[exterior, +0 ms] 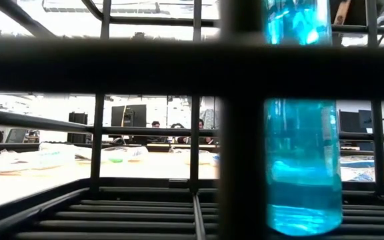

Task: Pick & Place toothbrushing station
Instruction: Put the left blue toothbrush into the black mesh organizer

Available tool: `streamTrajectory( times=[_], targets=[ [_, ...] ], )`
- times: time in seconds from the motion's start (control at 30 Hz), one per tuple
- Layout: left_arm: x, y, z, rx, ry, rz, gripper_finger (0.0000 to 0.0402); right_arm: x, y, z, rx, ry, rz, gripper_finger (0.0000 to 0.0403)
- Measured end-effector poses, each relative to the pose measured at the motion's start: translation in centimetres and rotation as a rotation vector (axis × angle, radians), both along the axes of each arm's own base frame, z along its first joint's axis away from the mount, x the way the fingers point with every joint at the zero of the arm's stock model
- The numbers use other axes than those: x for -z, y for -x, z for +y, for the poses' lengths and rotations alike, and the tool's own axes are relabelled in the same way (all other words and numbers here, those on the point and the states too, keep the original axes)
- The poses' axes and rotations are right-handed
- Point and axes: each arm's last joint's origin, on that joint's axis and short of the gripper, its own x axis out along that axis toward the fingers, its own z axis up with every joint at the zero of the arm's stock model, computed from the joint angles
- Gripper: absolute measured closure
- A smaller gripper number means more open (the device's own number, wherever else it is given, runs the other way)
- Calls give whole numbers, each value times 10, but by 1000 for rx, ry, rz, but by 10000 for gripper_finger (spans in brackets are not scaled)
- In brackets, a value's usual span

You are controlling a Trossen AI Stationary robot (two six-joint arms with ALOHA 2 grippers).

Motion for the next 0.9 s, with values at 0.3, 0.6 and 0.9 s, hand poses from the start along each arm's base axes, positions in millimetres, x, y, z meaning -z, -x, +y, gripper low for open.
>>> streamTrajectory(
  times=[0.3, 0.6, 0.9],
  targets=[
    [0, -1, 2, -7, 5, 0, 399, 31, -20, -14, 44, 80, 134, 117],
    [-1, -7, 12, -67, 71, -15, 399, 45, -65, -21, 24, 311, 292, 117],
    [0, -7, 13, -69, 68, -12, 399, 67, -97, -15, 8, 348, 367, 117]
  ],
)
